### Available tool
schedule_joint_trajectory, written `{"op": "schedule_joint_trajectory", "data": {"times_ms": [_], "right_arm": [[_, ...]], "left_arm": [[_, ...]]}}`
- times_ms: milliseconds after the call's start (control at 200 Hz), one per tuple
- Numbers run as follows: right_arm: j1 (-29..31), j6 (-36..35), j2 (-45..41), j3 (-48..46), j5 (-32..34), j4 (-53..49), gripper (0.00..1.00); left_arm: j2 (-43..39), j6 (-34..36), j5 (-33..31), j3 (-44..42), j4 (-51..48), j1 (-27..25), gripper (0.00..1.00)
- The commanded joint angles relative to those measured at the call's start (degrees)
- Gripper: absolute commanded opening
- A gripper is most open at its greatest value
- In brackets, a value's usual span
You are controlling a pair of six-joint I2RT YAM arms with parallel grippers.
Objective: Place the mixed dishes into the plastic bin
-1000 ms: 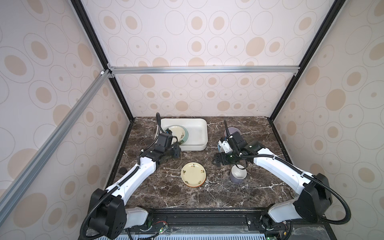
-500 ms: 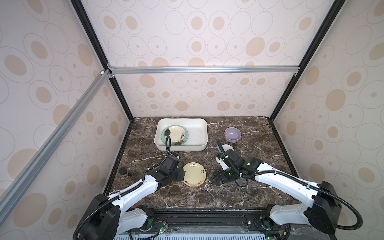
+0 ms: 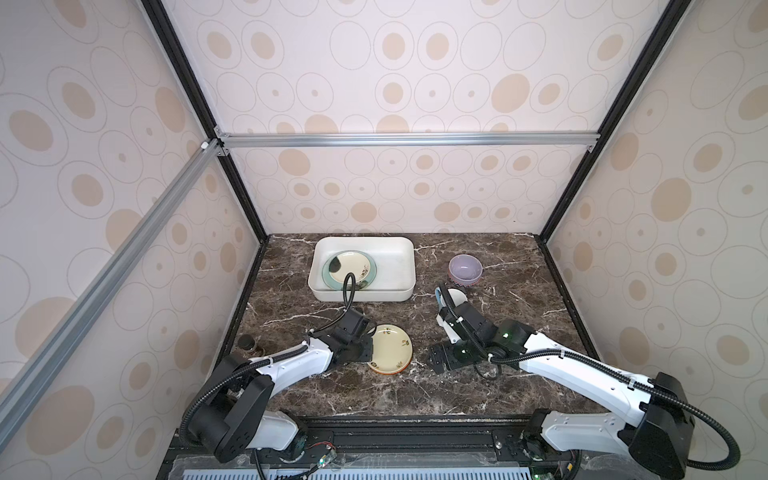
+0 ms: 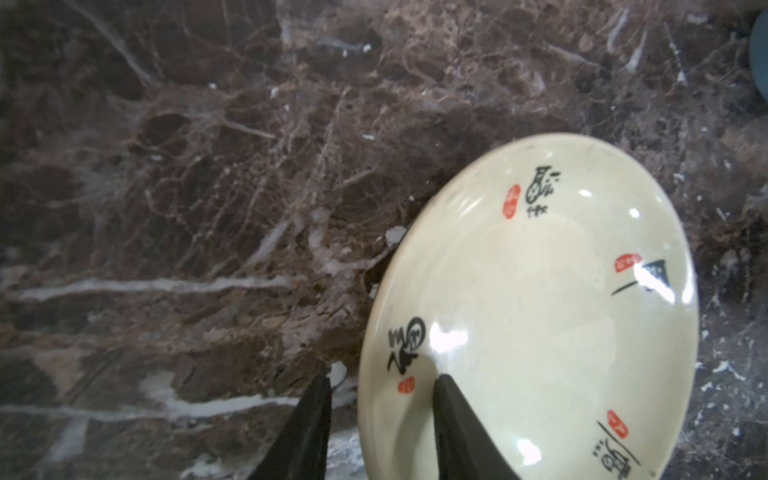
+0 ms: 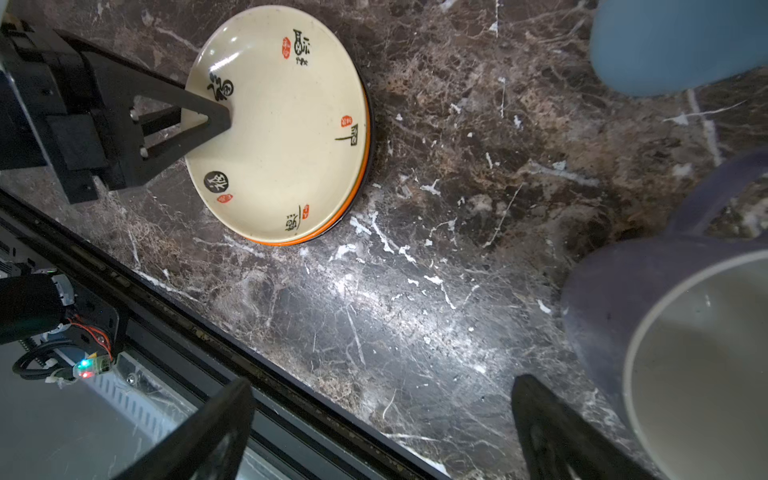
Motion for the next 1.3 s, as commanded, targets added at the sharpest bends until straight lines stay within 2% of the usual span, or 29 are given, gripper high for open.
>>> {"op": "schedule_joint_trajectory", "data": {"times_ms": [0,80,155,210,245,600,880,945,1005,1075,1100,1205,1295], "right_arm": [[0.4,0.7,-1.1,-1.3,1.1,-0.6,1.0],[0.4,0.5,-0.8,-1.3,1.0,-0.3,1.0],[0.4,0.3,-0.3,-1.3,0.8,0.0,1.0],[0.4,0.0,0.1,-1.1,0.8,0.5,1.0],[0.4,-0.1,0.4,-1.0,0.7,0.7,1.0],[0.4,-1.7,2.4,2.0,1.3,-0.2,1.0],[0.4,-1.5,2.5,1.8,1.2,-0.2,1.0],[0.4,-1.5,2.6,1.8,1.2,-0.2,1.0],[0.4,-1.4,2.6,2.0,1.0,-0.1,1.0],[0.4,-1.4,2.6,2.0,0.8,-0.1,1.0],[0.4,-1.4,2.7,2.0,0.7,-0.1,1.0],[0.4,-1.3,2.3,2.0,0.8,-0.4,1.0],[0.4,-1.2,2.0,1.6,0.9,-0.4,1.0]], "left_arm": [[0.9,1.3,-1.4,2.0,-0.7,-0.4,0.37],[1.5,1.8,-2.0,2.9,-1.5,-0.3,0.29],[1.7,2.3,-2.8,3.8,-2.8,-0.4,0.16],[1.5,2.6,-3.5,4.4,-3.7,-0.3,0.03],[1.4,2.8,-3.8,4.8,-4.1,-0.3,0.0],[0.4,4.1,-6.0,7.9,-7.8,-0.3,0.0],[-2.6,4.2,-8.1,5.9,-9.0,0.0,0.0],[-3.1,4.3,-8.0,5.8,-9.2,0.2,0.07],[-3.1,4.4,-8.2,5.8,-9.4,0.4,0.08],[-2.9,4.5,-7.8,5.6,-9.3,0.4,0.22],[-2.9,4.5,-7.6,5.5,-9.2,0.4,0.24],[-2.2,4.4,-7.7,5.4,-9.1,0.4,0.23],[-1.3,4.5,-7.3,5.6,-9.1,0.4,0.09]]}}
